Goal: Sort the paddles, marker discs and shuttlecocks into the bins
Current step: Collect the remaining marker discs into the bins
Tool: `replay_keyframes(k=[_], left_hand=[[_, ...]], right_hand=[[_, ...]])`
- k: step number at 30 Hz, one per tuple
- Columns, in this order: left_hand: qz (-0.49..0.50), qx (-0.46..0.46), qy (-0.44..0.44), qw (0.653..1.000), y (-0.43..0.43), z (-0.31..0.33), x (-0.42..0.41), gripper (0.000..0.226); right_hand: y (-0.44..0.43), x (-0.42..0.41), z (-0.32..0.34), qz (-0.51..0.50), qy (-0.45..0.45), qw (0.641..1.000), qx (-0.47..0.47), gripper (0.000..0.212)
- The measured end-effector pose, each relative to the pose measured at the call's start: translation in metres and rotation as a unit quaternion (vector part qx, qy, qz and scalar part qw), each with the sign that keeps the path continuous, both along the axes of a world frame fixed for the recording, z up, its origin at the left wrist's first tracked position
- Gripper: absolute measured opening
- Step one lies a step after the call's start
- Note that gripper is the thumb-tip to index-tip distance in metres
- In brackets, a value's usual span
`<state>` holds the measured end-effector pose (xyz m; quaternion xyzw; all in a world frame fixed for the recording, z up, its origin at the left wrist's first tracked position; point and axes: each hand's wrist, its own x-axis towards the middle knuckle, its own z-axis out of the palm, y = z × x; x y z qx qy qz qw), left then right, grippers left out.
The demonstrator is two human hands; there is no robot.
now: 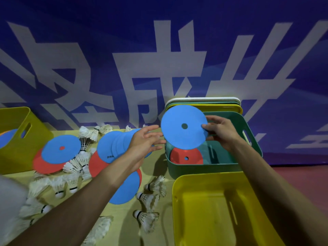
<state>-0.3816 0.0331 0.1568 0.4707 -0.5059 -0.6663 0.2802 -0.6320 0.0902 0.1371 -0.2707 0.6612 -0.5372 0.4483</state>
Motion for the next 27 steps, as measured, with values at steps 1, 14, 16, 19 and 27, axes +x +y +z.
replay_keyframes(k=[1,14,16,19,27], left_hand=[[0.001,-0.001,-0.003,1.0,-0.001,-0.001,0.002,0.034],[0.033,-0.024,-0.043,0.998,-0.007,-0.007,0.036,0.022],[0.038,-0.021,-0.042,0.998,-0.007,-0.008,0.04,0.021],[0.042,-0.016,-0.041,0.998,-0.006,-0.008,0.044,0.021],[0.044,-0.012,-0.04,0.998,-0.002,-0.011,0.053,0.022]], right_hand=[[0.001,-0.004,-0.002,-0.021,0.011,1.0,0.006,0.028],[-0.019,0.005,-0.063,0.035,0.203,0.958,0.202,0.037],[-0.023,0.009,-0.07,0.055,0.183,0.959,0.212,0.035],[-0.023,0.009,-0.077,0.08,0.204,0.939,0.265,0.035],[-0.021,0.014,-0.059,0.082,0.347,0.907,0.225,0.033]])
